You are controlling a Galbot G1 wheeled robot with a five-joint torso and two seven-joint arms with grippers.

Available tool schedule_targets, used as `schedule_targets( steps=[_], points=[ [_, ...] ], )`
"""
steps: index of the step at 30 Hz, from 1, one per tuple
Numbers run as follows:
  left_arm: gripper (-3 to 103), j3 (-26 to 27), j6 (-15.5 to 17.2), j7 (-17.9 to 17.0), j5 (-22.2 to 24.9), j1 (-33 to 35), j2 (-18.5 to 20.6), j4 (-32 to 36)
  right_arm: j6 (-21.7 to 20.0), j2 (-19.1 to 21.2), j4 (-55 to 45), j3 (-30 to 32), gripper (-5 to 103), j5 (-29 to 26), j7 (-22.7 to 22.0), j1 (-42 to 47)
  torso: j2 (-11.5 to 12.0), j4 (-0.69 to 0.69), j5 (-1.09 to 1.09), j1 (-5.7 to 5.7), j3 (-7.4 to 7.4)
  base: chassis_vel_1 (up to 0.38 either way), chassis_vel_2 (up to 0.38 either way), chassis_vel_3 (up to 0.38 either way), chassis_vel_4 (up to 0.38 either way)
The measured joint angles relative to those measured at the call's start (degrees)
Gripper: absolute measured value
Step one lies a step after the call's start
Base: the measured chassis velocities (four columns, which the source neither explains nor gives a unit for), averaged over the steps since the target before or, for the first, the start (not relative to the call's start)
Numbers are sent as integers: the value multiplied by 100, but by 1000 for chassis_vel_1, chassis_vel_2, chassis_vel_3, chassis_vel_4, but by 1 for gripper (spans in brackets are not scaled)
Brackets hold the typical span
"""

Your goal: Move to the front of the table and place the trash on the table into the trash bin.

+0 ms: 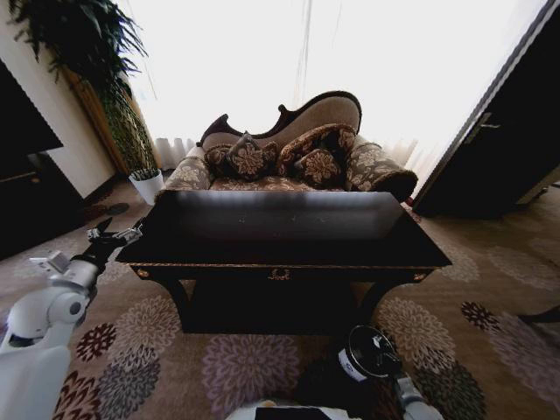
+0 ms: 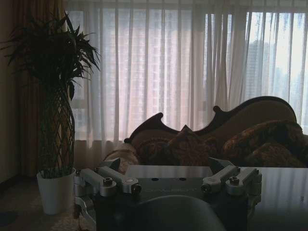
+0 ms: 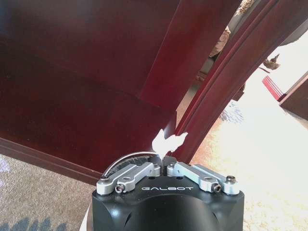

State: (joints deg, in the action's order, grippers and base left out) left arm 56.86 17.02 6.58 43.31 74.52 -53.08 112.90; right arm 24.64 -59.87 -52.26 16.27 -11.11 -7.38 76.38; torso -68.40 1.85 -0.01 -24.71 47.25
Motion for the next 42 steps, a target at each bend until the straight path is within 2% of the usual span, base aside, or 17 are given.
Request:
schedule_targets(
  steps=[1,2,3,5,8,11,14,15,16,17,19,20,23,26,28,35,42],
  points=[
    [100,0,0,0,0,0,0,0,0,0,0,0,-1,0,0,0,0,0,0,0,0,0,0,0,0],
    [100,1,2,-1,0,9,0,8,-45,-17,-39,-32,10,-6,-78,6,0,0,0,0,0,0,0,0,0],
    [100,12,2,-2,0,19,2,14,-71,-24,-58,-48,15,-14,-109,9,0,0,0,0,0,0,0,0,0],
    [100,23,2,-3,0,27,6,19,-80,-25,-65,-52,15,-17,-120,9,0,0,0,0,0,0,0,0,0],
    [100,65,4,-4,3,58,34,30,-94,-4,-81,-55,31,-37,-135,3,0,0,0,0,0,0,0,0,0],
    [100,79,5,-5,7,65,46,35,-97,30,-93,-51,36,-55,-137,-5,0,0,-1,0,0,0,0,0,0],
    [100,83,6,-5,11,68,50,44,-99,67,-117,-31,52,-87,-137,-6,0,0,0,0,0,0,0,0,0],
    [100,83,6,-5,11,68,50,44,-99,67,-117,-31,52,-87,-137,-6,0,0,0,0,0,0,0,0,0],
    [100,83,7,-5,13,67,50,45,-99,75,-129,-21,58,-93,-138,-2,0,0,0,0,0,0,0,0,0],
    [100,83,7,-5,14,66,50,45,-99,79,-141,-12,58,-97,-138,3,0,0,0,0,0,0,0,0,0],
    [100,83,7,-7,16,66,50,44,-43,91,-247,62,69,-143,-111,54,0,0,0,0,0,0,0,0,0],
    [100,83,7,-7,16,66,50,44,-43,91,-247,62,69,-143,-111,54,0,0,0,0,0,0,0,0,0],
    [100,83,8,-9,17,66,48,31,38,126,-719,275,86,-374,-44,233,0,0,0,0,0,0,0,0,0],
    [100,79,9,-9,18,58,49,23,38,172,-1188,461,91,-592,-33,382,0,0,1,0,0,0,0,0,0],
    [100,64,8,-9,20,38,51,20,33,273,-1643,664,99,-622,-24,571,0,-2,0,0,0,0,0,0,0],
    [100,41,12,-10,37,-36,53,-11,-19,836,-2807,1320,100,-608,-41,1704,-1,0,0,0,0,0,0,0,0],
    [100,-61,11,-9,32,-123,-46,-25,174,1022,-3635,1868,100,-594,-38,2518,-1,1,1,0,0,0,0,0,0]
  ],
)
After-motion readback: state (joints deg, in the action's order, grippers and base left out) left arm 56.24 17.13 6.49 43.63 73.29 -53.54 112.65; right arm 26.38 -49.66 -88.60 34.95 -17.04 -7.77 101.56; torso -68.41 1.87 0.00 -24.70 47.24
